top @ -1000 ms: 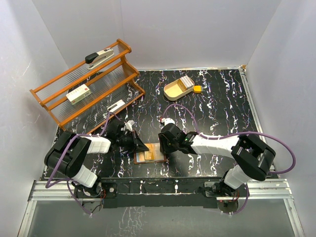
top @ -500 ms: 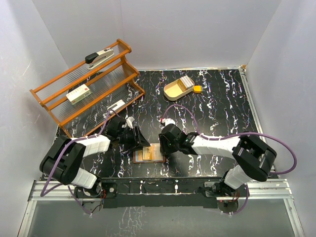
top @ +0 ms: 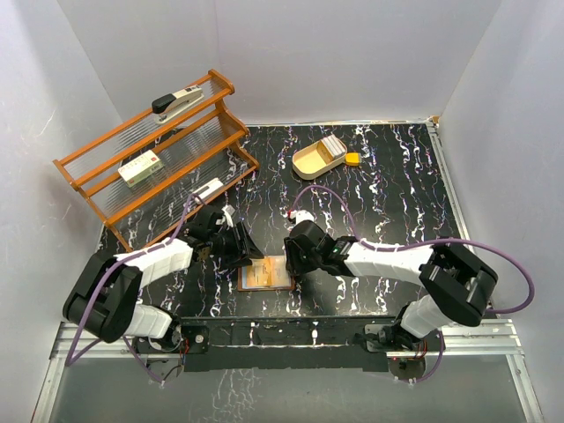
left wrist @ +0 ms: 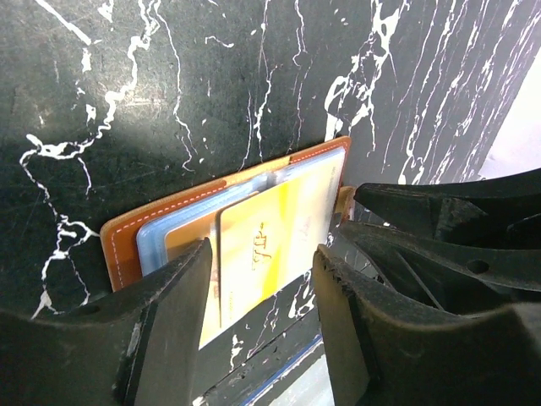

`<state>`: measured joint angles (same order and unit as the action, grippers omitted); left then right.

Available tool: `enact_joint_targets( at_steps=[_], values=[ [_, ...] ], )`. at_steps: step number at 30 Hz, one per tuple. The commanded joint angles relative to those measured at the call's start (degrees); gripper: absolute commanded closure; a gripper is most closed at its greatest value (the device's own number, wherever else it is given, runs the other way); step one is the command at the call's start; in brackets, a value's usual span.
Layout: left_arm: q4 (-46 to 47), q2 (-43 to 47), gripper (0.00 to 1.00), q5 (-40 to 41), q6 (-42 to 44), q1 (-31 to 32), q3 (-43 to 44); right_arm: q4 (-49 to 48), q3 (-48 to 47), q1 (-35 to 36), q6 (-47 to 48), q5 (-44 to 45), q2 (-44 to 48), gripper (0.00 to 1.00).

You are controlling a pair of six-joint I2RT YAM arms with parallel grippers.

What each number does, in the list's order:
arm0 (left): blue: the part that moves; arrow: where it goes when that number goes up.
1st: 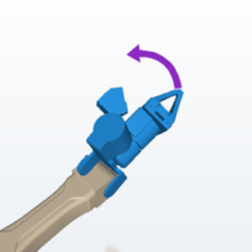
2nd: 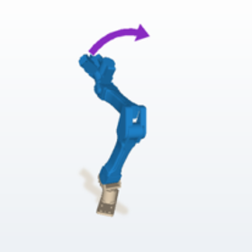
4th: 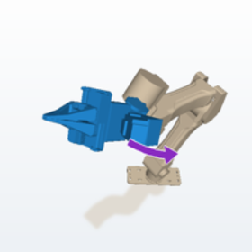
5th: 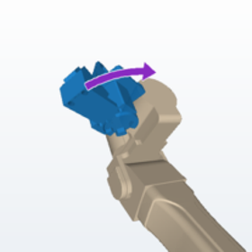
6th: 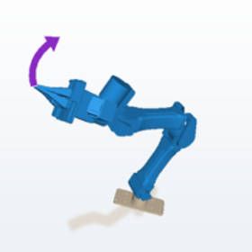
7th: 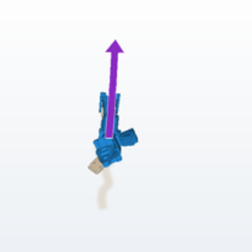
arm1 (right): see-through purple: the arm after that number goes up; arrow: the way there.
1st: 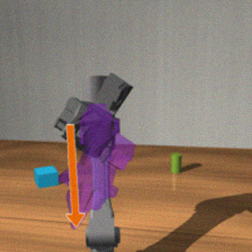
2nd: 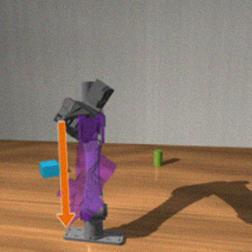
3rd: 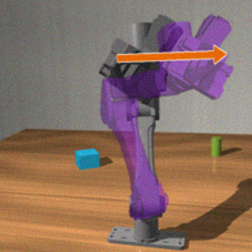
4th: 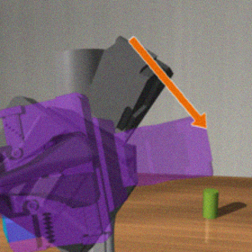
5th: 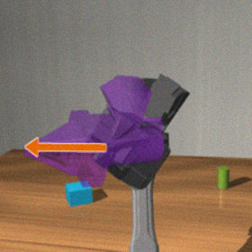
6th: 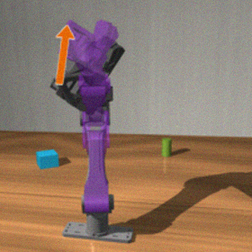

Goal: Put the credit cards into the card holder
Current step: Insert the credit card into the card holder.

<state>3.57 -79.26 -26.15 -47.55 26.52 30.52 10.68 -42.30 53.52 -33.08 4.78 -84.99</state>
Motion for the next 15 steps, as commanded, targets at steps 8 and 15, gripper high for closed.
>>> enact_joint_targets(
  at_steps=[8,15],
  values=[
    [-0.68,5.04,0.48,-1.72,-3.55,0.02,-1.52,1.41,-0.68,-0.08,-1.28,1.29,2.71,0.59],
    [2.73,3.72,0.48,-2.95,-5.32,0.10,-4.09,3.15,-1.87,0.29,-0.54,1.96,2.45,0.57]
  ],
)
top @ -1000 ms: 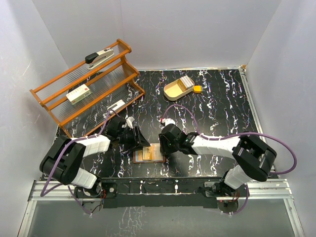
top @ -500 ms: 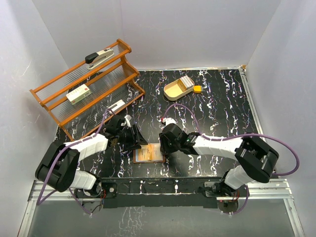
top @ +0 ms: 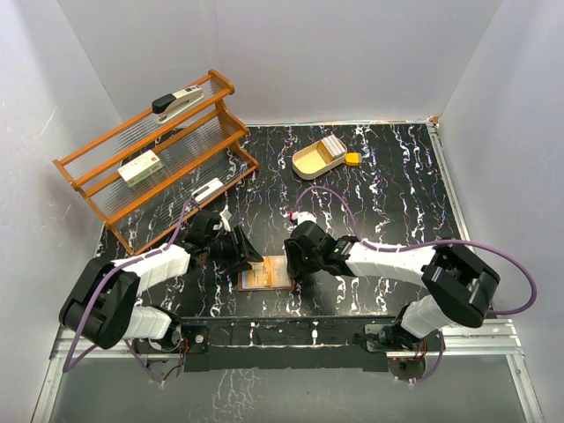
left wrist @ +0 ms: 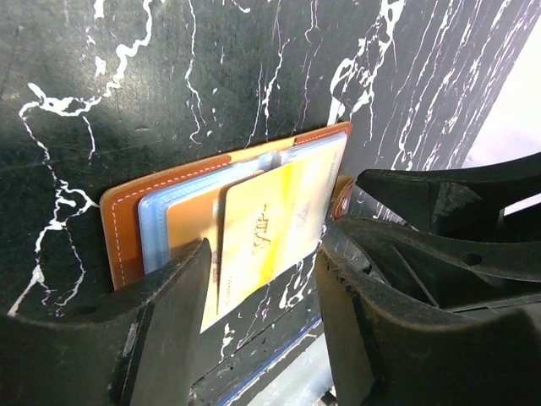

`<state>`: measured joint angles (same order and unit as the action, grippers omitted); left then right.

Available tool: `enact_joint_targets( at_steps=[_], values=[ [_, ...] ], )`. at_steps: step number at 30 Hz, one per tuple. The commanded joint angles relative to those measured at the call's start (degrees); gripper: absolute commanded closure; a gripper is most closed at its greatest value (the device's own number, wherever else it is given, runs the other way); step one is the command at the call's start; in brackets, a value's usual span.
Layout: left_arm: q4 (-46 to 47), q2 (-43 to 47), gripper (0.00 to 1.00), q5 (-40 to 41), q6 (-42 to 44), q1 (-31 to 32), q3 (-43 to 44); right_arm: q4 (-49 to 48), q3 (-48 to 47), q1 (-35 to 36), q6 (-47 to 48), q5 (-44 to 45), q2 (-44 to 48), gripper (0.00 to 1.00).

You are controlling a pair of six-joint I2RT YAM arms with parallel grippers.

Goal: Put the credit cards into the card holder
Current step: Insert the credit card into the card holder.

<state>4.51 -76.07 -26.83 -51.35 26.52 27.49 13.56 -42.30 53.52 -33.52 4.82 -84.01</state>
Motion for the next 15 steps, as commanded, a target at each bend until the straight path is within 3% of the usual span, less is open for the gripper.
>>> enact_joint_targets(
  at_steps=[1,15],
  values=[
    [2.27,0.31,0.48,-2.45,-1.67,0.11,-1.30,0.38,-2.09,0.43,-0.06,2.18,1.33,0.56],
    [4.02,-0.39,0.47,-2.61,-2.52,0.05,-2.87,0.77,-5.56,2.74,0.47,4.98,-2.81,0.49]
  ],
)
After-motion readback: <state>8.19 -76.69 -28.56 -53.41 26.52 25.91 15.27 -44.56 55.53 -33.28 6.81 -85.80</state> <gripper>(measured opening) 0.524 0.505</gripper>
